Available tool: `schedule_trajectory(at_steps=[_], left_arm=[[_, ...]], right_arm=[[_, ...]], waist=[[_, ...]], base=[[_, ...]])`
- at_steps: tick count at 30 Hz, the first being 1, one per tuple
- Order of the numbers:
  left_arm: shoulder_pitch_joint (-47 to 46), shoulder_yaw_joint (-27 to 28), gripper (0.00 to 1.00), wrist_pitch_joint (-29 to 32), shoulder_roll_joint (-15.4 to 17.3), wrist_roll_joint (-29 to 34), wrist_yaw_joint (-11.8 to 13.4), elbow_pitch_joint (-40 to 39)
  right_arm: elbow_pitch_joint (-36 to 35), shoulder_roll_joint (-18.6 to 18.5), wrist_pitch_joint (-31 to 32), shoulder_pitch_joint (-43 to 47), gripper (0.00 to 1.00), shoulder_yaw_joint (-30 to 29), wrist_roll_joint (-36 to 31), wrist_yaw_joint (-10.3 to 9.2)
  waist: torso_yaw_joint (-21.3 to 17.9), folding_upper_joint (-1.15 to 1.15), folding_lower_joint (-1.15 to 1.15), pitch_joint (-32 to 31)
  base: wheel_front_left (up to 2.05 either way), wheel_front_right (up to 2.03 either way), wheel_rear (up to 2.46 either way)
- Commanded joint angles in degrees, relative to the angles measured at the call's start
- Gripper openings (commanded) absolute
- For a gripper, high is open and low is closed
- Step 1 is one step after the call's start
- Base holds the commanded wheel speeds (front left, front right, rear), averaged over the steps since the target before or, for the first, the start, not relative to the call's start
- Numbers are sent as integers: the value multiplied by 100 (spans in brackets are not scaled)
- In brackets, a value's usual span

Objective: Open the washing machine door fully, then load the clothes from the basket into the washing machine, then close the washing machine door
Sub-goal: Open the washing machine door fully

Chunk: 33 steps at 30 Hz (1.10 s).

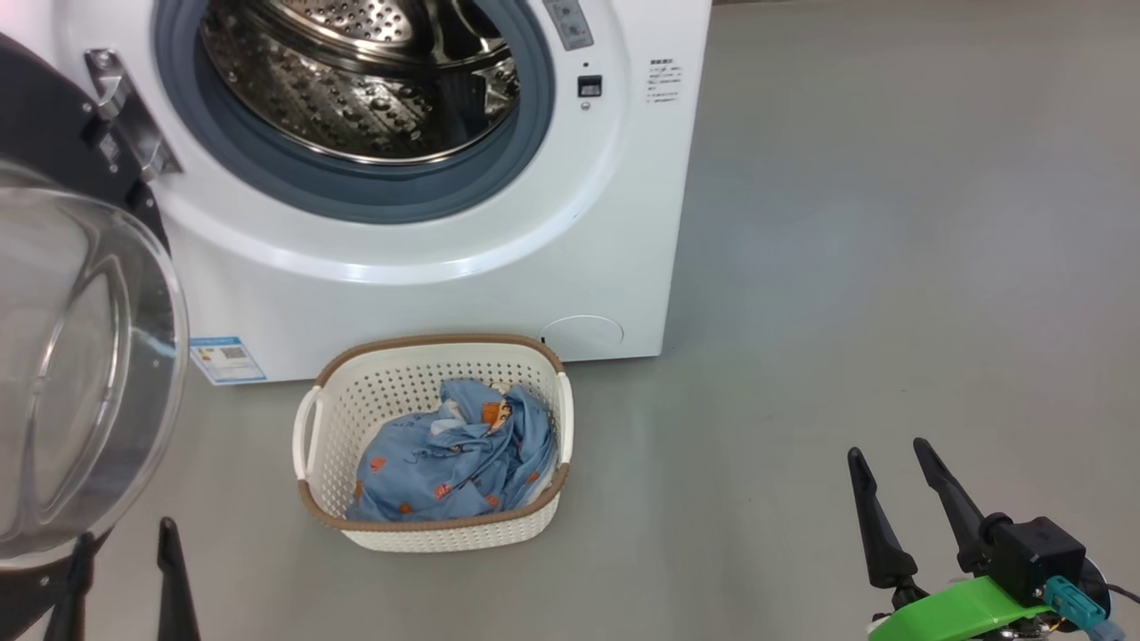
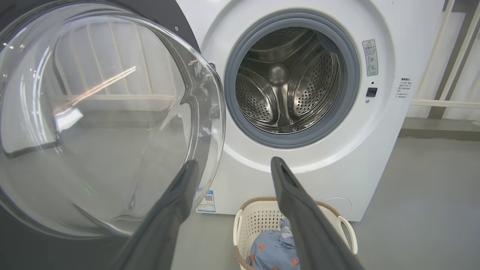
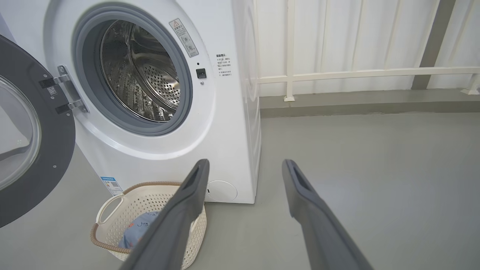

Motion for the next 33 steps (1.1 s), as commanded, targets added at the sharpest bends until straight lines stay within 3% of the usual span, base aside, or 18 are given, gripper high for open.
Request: schedule_trajectory(at_steps=[1,10,33], left_arm=[[-37,106,100,-31,97,-14,-17,-195],[222,-239,100,-31,94,75,83,-143],[246,-681,100,-31,113,159,32,-52]], right_arm=[[-200,-15,-27,-17,100,167,-35,9],[-288,-15,-27,100,100,229,-66,9],[-330,-15,-27,179,100,138,-195,9]], waist=[[-86,0,0,-36],[-229,0,0,-169],[-209,0,0,-244]], base=[[0,0,0],[0,0,0],[0,0,0]])
